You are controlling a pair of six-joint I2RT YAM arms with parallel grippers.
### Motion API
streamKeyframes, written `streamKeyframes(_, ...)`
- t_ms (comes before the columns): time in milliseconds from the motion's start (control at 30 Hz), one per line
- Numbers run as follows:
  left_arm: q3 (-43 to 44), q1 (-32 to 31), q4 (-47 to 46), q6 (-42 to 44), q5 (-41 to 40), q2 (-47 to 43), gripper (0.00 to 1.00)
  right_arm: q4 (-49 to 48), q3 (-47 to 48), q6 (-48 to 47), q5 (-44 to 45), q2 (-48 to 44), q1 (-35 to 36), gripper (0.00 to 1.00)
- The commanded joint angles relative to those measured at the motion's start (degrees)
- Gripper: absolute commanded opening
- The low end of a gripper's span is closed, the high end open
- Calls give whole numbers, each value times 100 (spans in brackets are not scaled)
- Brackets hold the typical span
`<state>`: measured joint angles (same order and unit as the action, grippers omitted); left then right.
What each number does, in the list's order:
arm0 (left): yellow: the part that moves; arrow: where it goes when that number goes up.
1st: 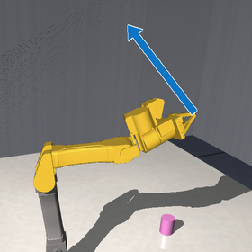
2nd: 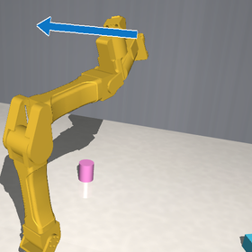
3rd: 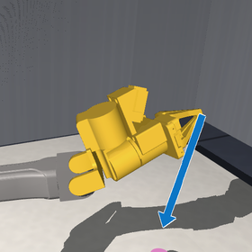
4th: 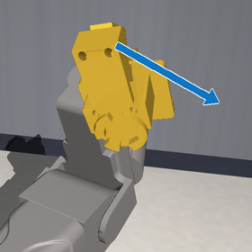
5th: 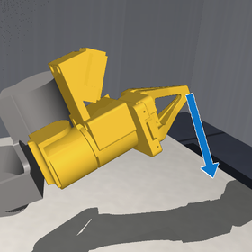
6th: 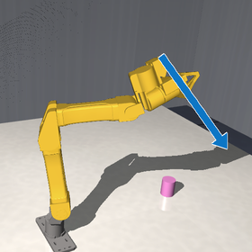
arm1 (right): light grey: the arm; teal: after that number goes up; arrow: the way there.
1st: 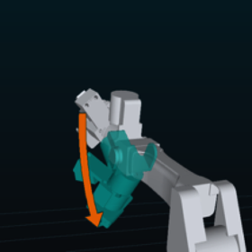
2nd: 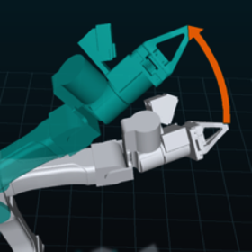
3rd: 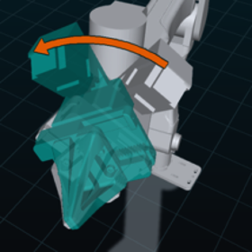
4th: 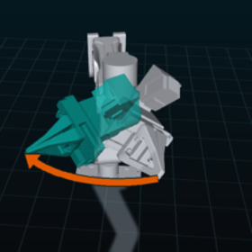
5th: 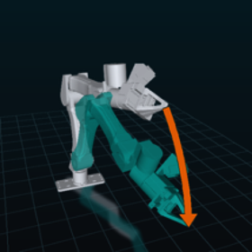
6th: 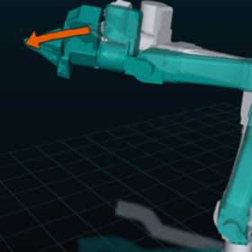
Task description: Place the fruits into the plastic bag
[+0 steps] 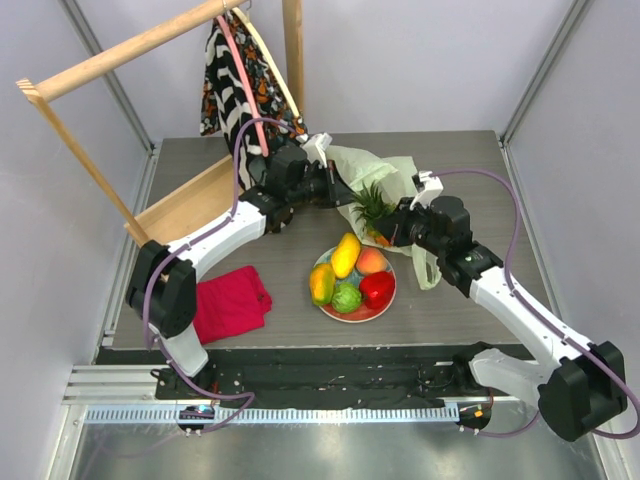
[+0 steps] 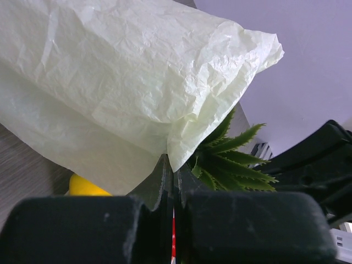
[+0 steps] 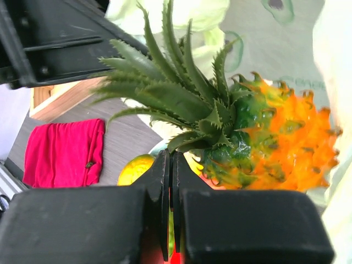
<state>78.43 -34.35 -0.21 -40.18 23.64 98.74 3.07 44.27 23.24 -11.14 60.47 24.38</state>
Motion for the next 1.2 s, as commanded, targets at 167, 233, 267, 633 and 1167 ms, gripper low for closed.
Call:
streamKeyframes(167, 49, 148, -243, -367, 282, 119, 0, -1512, -349, 287, 136, 211, -126, 1)
streamKeyframes(233, 41, 148, -295, -429, 308, 93, 0, -1311, -358, 242, 697, 281, -153, 1)
streamKeyframes(267, 32, 148, -348, -490, 299, 102, 0, -1239, -349, 233, 848, 290, -188, 1)
streamKeyframes(633, 67, 156, -612, -780, 457, 137, 0, -949, -569, 66, 1298, 352, -662, 1)
streamKeyframes(1167, -478, 34, -972, -877, 669, 40, 0, -509, -95, -83, 1729, 703, -935, 1)
